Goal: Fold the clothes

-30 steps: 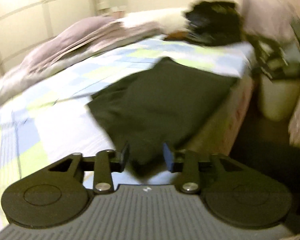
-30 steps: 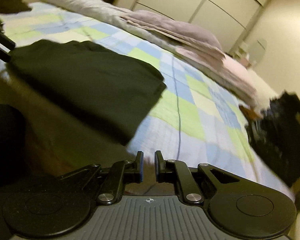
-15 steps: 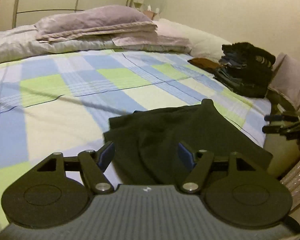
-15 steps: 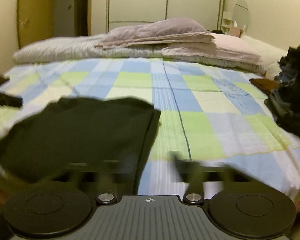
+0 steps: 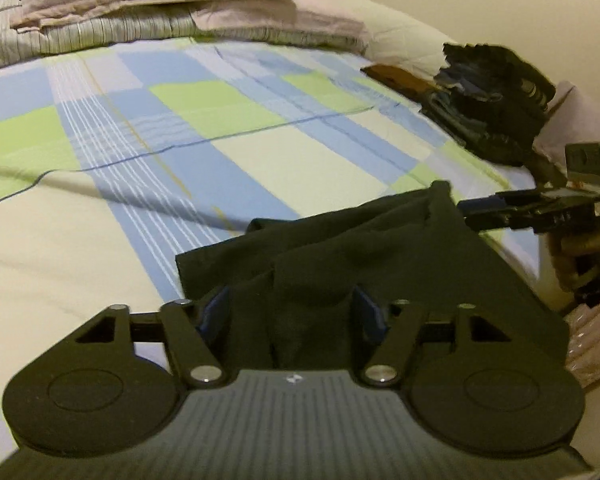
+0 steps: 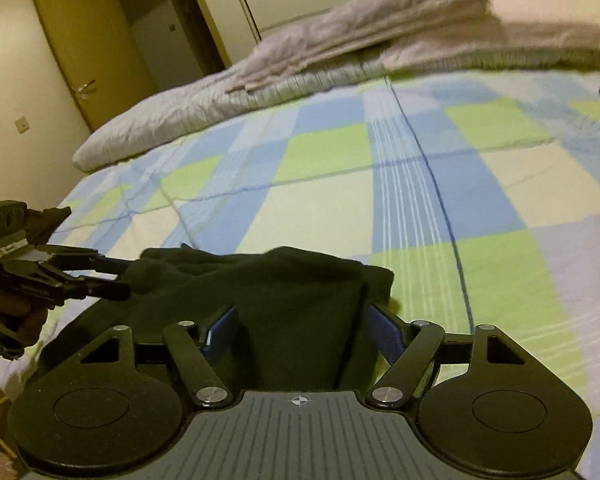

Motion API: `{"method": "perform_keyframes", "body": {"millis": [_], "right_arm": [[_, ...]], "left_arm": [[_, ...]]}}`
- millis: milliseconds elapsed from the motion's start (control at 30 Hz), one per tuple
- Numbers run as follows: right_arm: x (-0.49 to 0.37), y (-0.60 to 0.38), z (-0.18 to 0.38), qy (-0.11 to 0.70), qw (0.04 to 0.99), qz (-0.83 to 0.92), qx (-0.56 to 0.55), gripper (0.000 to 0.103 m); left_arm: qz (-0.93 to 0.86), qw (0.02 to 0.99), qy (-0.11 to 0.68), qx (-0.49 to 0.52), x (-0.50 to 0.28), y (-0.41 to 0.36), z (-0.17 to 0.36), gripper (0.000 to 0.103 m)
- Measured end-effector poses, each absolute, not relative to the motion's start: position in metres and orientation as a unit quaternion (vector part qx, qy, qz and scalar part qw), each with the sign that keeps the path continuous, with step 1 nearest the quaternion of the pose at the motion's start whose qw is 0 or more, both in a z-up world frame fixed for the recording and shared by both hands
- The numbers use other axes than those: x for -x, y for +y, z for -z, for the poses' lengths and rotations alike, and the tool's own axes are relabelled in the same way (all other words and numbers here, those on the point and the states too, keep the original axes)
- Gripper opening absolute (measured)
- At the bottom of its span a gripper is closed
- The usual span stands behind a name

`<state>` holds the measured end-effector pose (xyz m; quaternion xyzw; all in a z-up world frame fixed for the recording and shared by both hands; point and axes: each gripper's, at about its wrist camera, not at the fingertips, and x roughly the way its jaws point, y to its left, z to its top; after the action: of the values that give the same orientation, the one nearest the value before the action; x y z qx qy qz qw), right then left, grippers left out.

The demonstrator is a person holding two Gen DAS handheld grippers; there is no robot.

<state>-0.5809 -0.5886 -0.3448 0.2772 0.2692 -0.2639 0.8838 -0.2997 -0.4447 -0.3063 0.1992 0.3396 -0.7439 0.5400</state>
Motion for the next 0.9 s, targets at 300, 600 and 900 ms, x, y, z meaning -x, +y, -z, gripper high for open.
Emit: {"method": "perform_keyframes", "body": {"millis": [300, 600, 900], "right_arm": [[0.599, -0.599, 0.355, 0.229, 0.88, 0.258, -0.328, 0.002], [0.628, -0.562, 0.31, 0.149, 0.92, 0.274, -0.238, 0.001], [0.607, -0.603, 0.358, 0.232, 0.886, 0.302, -0.265, 0.001]], "left_arm": [[0.755, 0.55, 0.298, -0.197, 0.31, -0.421, 0.301, 0.001], [0.767, 0.578, 0.241, -0.136, 0.314, -0.396, 0.275, 0.001], [0.727, 0.579, 0.321, -0.182, 0.304, -0.446, 0.306, 0.016]]}}
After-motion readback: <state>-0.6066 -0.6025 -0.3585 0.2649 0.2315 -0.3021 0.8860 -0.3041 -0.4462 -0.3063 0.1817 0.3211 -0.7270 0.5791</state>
